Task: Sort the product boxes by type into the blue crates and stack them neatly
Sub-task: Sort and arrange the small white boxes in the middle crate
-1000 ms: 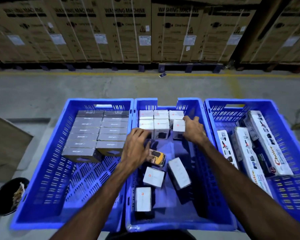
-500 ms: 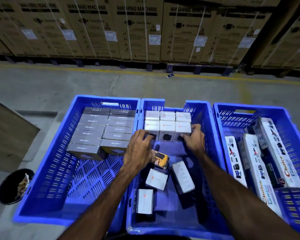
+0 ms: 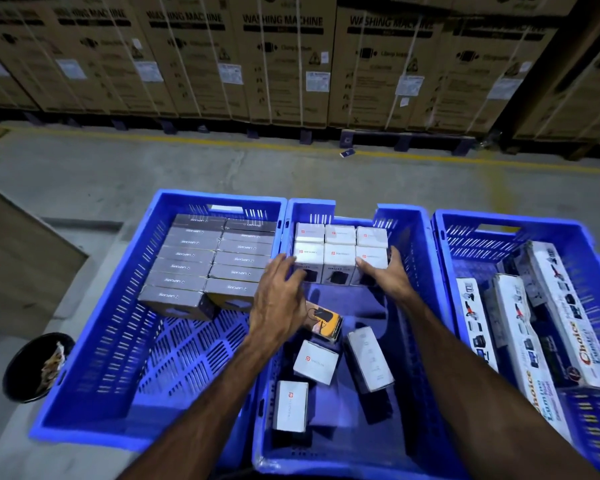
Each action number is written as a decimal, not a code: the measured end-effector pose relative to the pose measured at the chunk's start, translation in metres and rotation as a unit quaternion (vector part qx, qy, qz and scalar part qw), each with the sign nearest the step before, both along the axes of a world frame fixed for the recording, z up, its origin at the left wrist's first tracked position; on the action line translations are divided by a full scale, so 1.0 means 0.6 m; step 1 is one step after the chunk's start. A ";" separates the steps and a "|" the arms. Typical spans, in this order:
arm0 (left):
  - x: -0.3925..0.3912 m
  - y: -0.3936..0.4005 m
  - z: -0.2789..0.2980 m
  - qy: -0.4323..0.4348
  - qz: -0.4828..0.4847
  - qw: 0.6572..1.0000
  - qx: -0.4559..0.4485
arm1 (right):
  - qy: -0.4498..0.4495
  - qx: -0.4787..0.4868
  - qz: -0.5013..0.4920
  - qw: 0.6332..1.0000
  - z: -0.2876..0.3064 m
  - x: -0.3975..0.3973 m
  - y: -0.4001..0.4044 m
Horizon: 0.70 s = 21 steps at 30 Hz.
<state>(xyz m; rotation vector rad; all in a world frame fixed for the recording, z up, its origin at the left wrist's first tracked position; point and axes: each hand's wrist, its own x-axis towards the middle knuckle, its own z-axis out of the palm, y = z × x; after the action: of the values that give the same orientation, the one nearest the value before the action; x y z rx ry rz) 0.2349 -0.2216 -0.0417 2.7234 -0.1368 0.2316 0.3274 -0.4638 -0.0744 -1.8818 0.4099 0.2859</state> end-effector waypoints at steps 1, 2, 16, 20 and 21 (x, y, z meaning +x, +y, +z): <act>0.001 0.000 -0.002 0.009 0.030 0.999 -0.005 | 0.007 0.016 -0.005 1.000 -0.001 0.004 0.000; 0.003 0.002 -0.003 0.020 0.059 0.998 -0.013 | 0.009 0.030 -0.009 0.999 0.000 0.007 0.000; 0.007 0.009 -0.015 0.030 0.090 0.987 -0.132 | -0.152 -0.145 -0.149 0.966 0.012 -0.072 0.017; 0.009 0.013 -0.017 0.026 0.095 0.982 -0.159 | -0.163 -0.266 0.160 0.937 -0.028 -0.135 0.039; 0.009 0.014 -0.018 0.025 0.090 0.984 -0.152 | -0.143 -0.320 0.263 0.899 -0.038 -0.139 0.046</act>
<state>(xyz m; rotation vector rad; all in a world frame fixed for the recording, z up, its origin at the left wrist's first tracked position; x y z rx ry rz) 0.2402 -0.2135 -0.0524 2.4347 0.1497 0.2168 0.2442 -0.4364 -0.0972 -2.6266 -0.2590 0.2382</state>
